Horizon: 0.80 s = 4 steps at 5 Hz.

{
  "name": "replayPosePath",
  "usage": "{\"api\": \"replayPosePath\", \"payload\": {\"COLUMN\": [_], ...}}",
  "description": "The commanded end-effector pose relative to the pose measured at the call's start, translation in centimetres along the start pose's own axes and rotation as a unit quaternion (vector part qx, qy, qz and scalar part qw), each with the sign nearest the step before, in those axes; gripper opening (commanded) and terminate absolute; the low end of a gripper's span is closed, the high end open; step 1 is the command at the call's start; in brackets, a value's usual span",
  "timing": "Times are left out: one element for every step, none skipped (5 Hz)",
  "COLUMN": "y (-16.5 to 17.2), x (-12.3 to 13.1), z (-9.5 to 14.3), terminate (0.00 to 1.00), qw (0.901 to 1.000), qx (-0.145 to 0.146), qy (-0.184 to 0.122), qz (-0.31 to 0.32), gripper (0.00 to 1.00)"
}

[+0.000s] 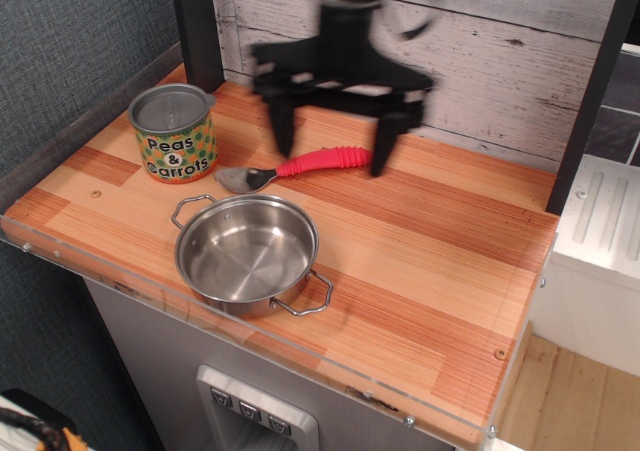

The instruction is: Move the silver pan to the front center edge of the counter.

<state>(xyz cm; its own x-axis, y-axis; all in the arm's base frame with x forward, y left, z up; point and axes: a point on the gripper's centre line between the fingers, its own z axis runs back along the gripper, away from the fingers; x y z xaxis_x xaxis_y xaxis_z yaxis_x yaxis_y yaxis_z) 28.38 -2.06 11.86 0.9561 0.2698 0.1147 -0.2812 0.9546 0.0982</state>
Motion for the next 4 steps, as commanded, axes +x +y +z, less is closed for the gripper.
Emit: {"api": "replayPosePath", "payload": {"y": [-4.54, -4.54, -4.54, -4.54], "x": [0.64, 0.64, 0.64, 0.64], "z": [2.18, 2.18, 2.18, 2.18], "terminate": [0.00, 0.00, 0.00, 1.00], "qw": [0.9986, 0.9986, 0.9986, 0.9986], "qx": [-0.013, -0.013, -0.013, -0.013], "qy": [-0.018, -0.018, -0.018, -0.018], "qz": [-0.048, -0.048, -0.048, -0.048], "gripper": [1.00, 1.00, 1.00, 1.00]}}
